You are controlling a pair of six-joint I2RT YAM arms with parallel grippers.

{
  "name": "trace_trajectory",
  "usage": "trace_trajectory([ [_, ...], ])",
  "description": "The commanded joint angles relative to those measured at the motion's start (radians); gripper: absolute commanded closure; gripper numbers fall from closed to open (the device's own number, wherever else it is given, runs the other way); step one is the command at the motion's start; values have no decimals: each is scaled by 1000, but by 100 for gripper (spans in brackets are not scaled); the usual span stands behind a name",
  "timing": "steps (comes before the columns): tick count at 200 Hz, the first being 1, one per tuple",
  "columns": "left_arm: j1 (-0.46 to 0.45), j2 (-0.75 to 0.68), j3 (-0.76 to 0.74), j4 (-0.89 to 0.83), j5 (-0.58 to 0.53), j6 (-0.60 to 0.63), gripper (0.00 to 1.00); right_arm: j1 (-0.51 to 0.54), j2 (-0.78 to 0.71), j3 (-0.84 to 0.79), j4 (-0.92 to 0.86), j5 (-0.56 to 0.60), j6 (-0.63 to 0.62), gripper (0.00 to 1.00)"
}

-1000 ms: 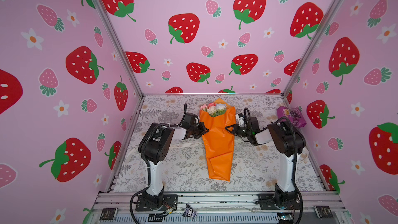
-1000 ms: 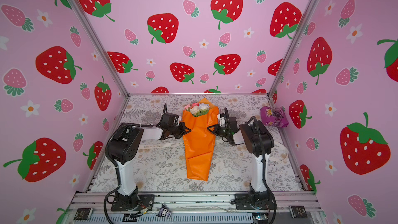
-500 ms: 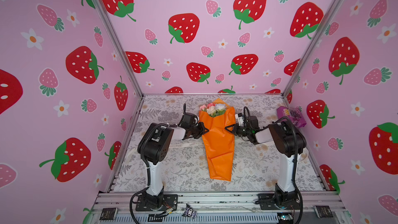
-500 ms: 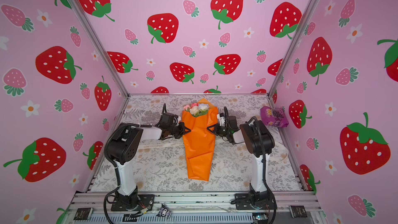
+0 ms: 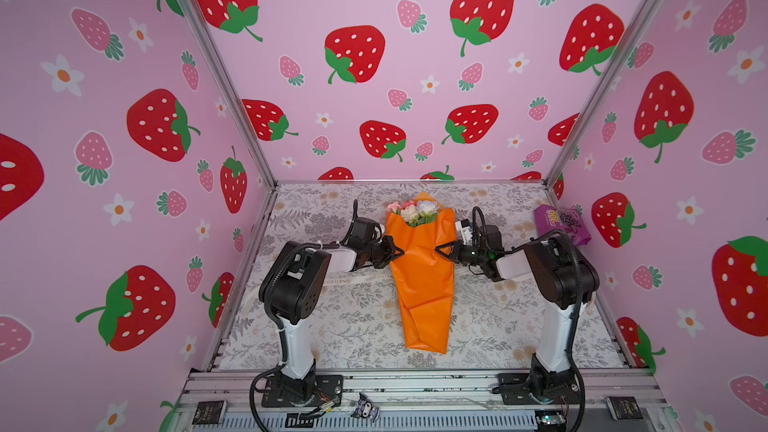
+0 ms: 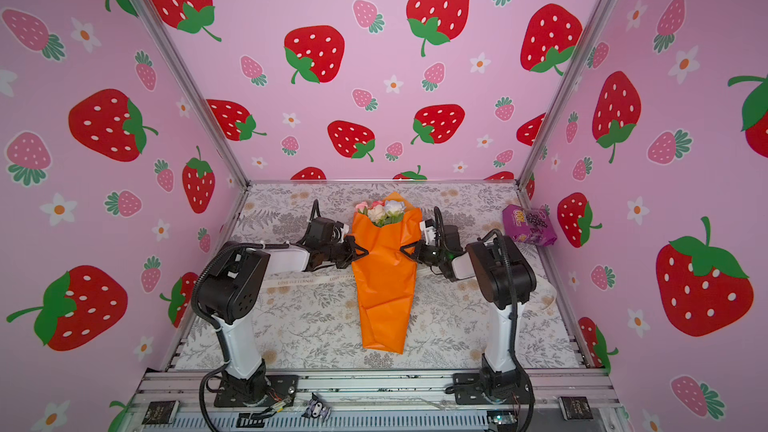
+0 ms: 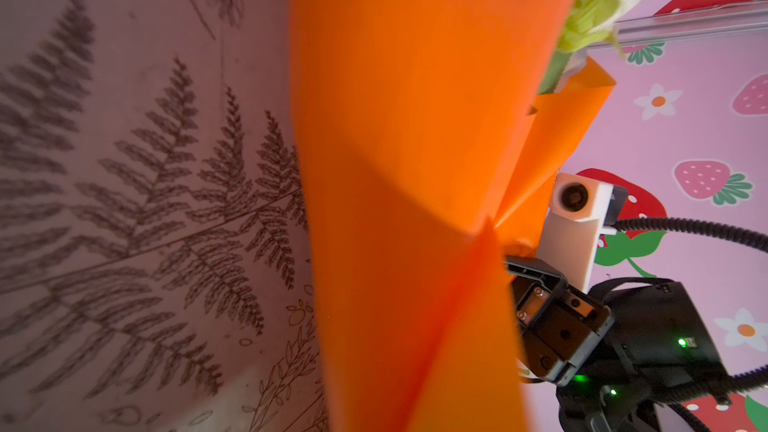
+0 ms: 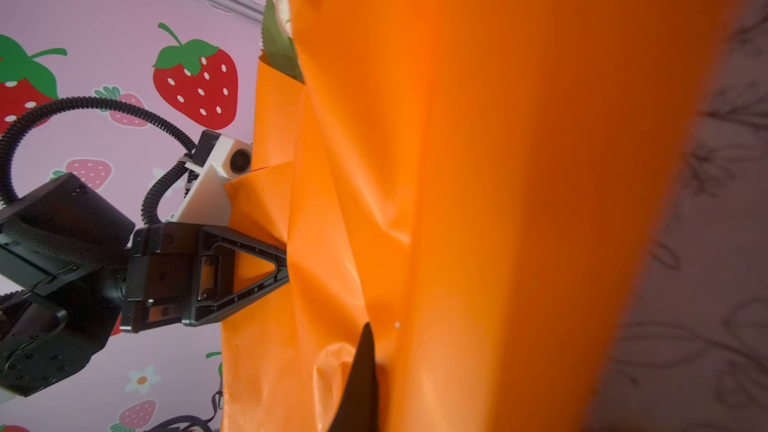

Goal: Tie the bouquet of fake flowers

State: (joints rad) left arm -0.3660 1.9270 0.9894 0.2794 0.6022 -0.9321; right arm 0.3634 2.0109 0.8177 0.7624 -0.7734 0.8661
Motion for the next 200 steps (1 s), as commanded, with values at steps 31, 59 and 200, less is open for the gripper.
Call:
trace_trajectory([
  [31,16,60,17,-10,-75,17,96,-30,36,23,-87,34,-47,92],
  [59,18,53,41,-62,-85,48,66,-36,3,20,-122,47,-53,73],
  [200,115,-368,-142,-422,-279,207,1,-120,-667,-141,-679,657,-264,38],
])
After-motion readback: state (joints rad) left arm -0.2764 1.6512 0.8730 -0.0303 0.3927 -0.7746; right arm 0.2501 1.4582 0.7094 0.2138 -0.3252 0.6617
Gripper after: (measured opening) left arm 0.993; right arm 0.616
